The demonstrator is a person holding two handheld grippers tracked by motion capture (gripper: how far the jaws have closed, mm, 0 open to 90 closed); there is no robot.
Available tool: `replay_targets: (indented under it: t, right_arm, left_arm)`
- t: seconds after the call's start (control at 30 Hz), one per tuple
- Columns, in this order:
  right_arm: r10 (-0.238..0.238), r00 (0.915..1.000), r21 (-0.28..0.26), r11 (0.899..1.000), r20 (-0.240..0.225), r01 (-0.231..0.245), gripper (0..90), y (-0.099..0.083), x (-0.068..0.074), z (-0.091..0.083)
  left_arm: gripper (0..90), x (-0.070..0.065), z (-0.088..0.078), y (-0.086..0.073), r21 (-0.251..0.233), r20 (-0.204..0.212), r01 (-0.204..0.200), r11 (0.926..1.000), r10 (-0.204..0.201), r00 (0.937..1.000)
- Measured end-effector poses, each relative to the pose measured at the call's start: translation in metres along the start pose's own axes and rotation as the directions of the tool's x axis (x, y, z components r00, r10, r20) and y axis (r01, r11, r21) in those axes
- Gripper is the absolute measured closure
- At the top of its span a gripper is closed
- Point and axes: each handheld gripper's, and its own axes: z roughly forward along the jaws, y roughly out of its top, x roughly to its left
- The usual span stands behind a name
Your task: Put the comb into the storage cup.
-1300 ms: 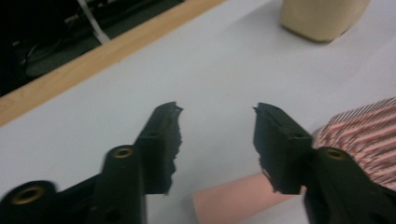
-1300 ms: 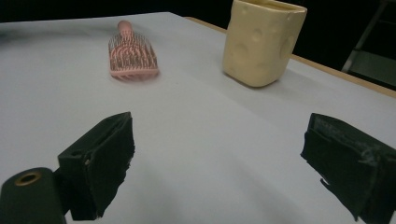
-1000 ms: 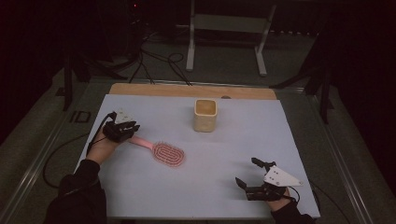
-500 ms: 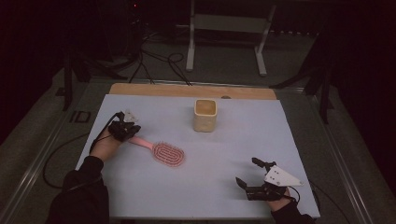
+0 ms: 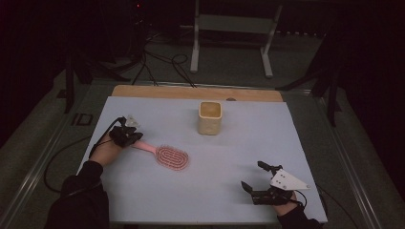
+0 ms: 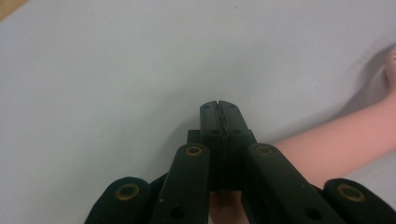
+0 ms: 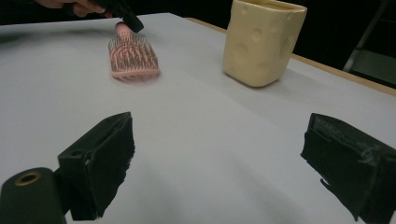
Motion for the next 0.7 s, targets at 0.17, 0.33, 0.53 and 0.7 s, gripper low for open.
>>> replay_targets:
  t: [0.17,0.33,0.53,0.7]
  right_arm:
    - [0.008,1.0,-0.005,1.0,-0.001,-0.008,8.9,0.001,0.0,-0.001]
    - [0.005,1.0,-0.005,1.0,0.001,-0.005,8.9,0.001,0.0,-0.001]
    - [0.007,1.0,-0.002,1.0,0.0,-0.007,8.9,0.001,0.001,-0.001]
    - [0.004,1.0,0.001,1.0,0.001,-0.004,8.9,0.002,0.001,0.0]
  left_arm:
    - [90.0,-0.005,-0.007,-0.008,0.008,-0.001,-0.011,0.9999,0.011,0.9999]
    - [90.0,-0.007,-0.014,-0.015,0.009,0.014,-0.015,0.9999,0.014,0.9998]
    - [90.0,-0.013,-0.027,-0.025,0.016,0.035,-0.025,0.9995,0.025,0.9991]
    - [90.0,-0.018,-0.034,-0.032,0.024,0.049,-0.026,0.9994,0.025,0.9985]
